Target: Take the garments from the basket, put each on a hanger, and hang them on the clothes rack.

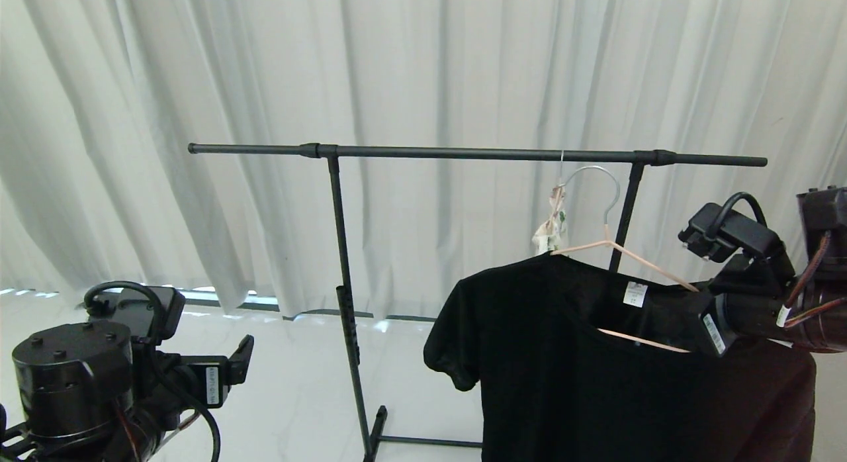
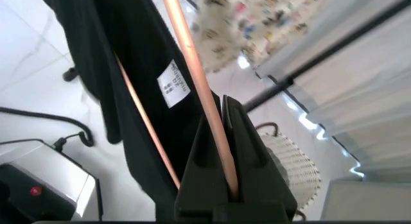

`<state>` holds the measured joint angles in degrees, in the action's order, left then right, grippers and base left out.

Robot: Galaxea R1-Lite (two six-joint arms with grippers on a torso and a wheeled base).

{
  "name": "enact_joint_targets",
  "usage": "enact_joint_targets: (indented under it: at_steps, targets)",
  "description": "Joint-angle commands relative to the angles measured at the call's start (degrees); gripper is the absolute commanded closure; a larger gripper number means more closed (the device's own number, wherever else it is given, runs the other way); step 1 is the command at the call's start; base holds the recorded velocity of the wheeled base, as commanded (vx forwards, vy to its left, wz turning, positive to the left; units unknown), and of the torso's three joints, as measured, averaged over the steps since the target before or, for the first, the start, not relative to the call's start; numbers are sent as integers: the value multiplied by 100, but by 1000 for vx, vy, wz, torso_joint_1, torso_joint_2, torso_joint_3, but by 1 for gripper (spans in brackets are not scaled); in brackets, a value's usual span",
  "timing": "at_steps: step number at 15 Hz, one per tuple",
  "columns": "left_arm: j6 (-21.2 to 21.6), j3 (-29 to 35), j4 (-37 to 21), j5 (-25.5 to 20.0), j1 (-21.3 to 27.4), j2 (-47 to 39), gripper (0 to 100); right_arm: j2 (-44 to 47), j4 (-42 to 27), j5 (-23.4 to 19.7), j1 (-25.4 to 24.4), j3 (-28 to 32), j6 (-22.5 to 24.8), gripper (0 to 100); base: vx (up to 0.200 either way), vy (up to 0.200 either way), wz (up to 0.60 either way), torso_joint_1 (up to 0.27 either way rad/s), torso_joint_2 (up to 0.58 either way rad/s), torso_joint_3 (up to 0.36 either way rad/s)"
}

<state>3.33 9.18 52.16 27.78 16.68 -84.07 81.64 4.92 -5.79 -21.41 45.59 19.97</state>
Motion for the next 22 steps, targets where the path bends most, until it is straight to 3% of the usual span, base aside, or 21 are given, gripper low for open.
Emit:
enact_joint_targets:
  at_steps: [1,3,4,5,6,7,11,15,22]
  targets:
    - [1,31,4,-1,64,-22,0,133,17,131,-109,46,-37,100,0,200,0,-2,7,7]
    - [1,40,4,-1,248,-31,0,414,17,755,-373,248,-362,100,0,0,0,0,0,0]
    - [1,40,4,-1,283,-31,0,476,17,834,-426,301,-459,100,0,0,0,0,0,0]
    - [28,40,4,17,442,-31,0,871,17,1282,-725,714,-1030,100,0,0,0,0,0,0]
    - [45,40,4,17,459,-31,0,959,17,1388,-760,811,-1109,100,0,0,0,0,0,0]
    - [212,49,4,17,503,-31,0,1407,8,1977,-865,1338,-1408,100,0,0,0,0,0,0]
    - [370,119,4,17,565,-22,0,1961,8,2706,-865,2076,-1434,100,0,0,0,0,0,0]
    - [370,172,4,17,978,4,0,2189,8,3128,-856,2358,-1434,100,100,0,0,0,2,2]
    - [370,181,4,113,1198,-5,0,2260,8,3163,-874,2446,-1426,100,200,0,0,5,2,2]
